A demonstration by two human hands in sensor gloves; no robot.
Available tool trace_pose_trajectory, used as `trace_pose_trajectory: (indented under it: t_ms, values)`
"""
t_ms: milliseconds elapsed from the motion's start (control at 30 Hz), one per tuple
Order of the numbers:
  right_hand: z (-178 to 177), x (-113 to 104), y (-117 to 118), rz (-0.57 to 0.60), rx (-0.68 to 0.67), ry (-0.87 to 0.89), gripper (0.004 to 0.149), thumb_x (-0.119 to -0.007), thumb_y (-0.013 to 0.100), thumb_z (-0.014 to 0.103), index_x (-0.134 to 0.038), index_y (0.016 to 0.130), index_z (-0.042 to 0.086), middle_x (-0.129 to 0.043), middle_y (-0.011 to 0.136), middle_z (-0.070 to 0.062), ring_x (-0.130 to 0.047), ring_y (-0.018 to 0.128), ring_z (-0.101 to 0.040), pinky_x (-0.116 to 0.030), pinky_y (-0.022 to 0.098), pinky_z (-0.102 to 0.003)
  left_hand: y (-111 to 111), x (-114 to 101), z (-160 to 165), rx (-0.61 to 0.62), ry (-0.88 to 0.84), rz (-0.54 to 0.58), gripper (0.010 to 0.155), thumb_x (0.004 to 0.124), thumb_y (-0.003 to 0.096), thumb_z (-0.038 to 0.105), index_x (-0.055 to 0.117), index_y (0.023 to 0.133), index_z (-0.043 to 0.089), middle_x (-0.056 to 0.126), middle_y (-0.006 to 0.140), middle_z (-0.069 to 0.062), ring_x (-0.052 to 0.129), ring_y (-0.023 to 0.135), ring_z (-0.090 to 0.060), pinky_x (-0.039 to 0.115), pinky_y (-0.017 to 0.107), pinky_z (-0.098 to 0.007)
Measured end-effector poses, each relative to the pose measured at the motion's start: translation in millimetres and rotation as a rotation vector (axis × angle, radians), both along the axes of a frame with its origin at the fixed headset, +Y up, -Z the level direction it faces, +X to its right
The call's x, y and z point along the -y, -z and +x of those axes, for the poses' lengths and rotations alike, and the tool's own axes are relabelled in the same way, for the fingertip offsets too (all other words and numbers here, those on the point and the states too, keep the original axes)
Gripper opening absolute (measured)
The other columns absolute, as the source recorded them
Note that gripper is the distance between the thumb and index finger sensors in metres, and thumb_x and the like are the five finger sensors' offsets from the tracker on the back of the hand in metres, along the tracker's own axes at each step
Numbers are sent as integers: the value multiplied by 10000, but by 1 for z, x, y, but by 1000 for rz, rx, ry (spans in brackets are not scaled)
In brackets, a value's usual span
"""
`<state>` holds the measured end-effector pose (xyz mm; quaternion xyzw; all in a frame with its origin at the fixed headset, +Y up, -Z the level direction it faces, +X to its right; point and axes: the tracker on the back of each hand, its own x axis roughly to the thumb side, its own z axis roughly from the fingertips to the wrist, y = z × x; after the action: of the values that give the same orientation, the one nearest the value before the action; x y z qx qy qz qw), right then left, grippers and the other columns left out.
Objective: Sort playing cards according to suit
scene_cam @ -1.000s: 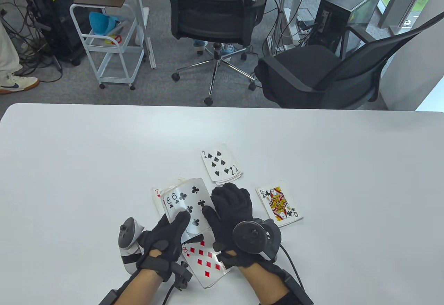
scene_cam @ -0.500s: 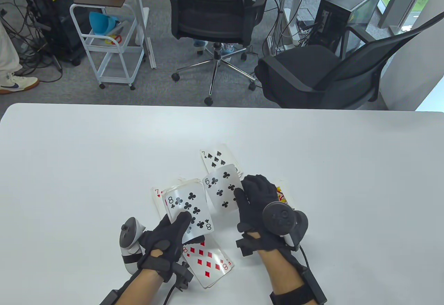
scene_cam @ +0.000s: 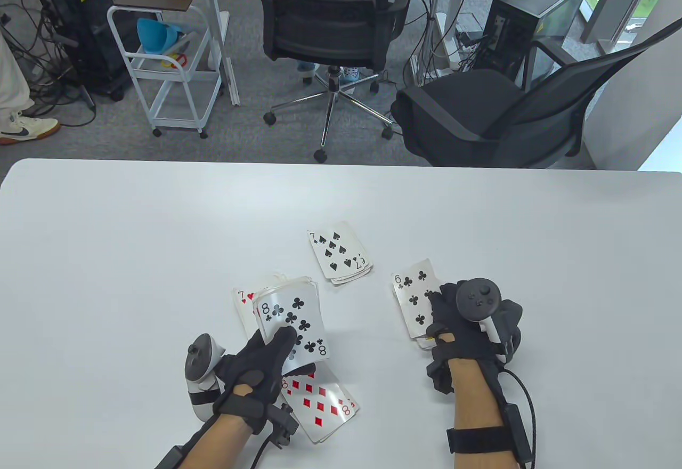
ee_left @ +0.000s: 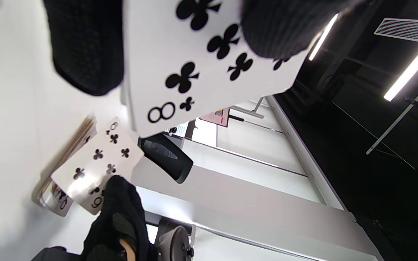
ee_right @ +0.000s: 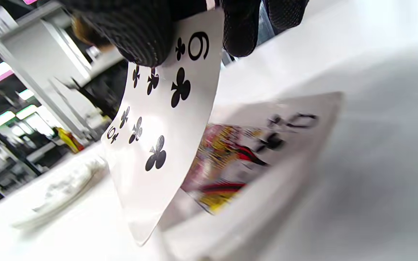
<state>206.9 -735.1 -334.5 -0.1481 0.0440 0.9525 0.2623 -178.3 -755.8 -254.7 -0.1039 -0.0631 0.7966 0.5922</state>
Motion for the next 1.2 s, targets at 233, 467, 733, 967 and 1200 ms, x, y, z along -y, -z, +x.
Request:
trace_pose_trajectory:
  t_ms: [233, 467, 733, 967, 1200]
  values:
    - [-1, 14, 5, -43, 80, -259, 451, -846, 566, 345, -726, 959, 159, -439, 1133, -224, -280, 1060, -531, -272, 688, -760, 0, 0, -1, -1, -6, 0, 537, 794, 536, 493, 687, 996, 239, 846, 956, -32, 965, 806, -297, 945, 480, -415]
    - [-26, -5, -3, 182, 31, -259, 578, -840, 556, 389, -598, 1024, 153, -417, 1132, -206, -285, 1060, -519, -284, 690, -754, 0, 0, -1, 9, -5, -1, 539, 793, 536, 494, 685, 997, 238, 846, 956, -32, 963, 807, -299, 944, 482, -414]
    - [-105, -38, -31, 489, -363, -121, 522, -756, 553, 499, -715, 951, 164, -534, 1107, -180, -378, 1059, -501, -329, 697, -740, 0, 0, -2, 5, 18, -7, 536, 794, 539, 447, 657, 1008, 225, 828, 965, -63, 962, 812, -299, 949, 489, -411]
    - [-158, -52, -61, 605, -573, 115, 506, -753, 551, 477, -709, 943, 160, -569, 1095, -165, -453, 1052, -493, -376, 703, -736, 1, 2, -6, -15, 15, -23, 517, 818, 533, 461, 697, 989, 247, 865, 942, -22, 983, 792, -284, 954, 473, -408]
    - [-168, -49, -69, 587, -594, 121, 657, -813, 514, 558, -587, 977, 149, -505, 1109, -166, -439, 1053, -499, -354, 702, -743, 0, 1, -4, -14, 22, -23, 510, 839, 527, 475, 725, 976, 262, 883, 932, -3, 991, 786, -276, 956, 471, -406]
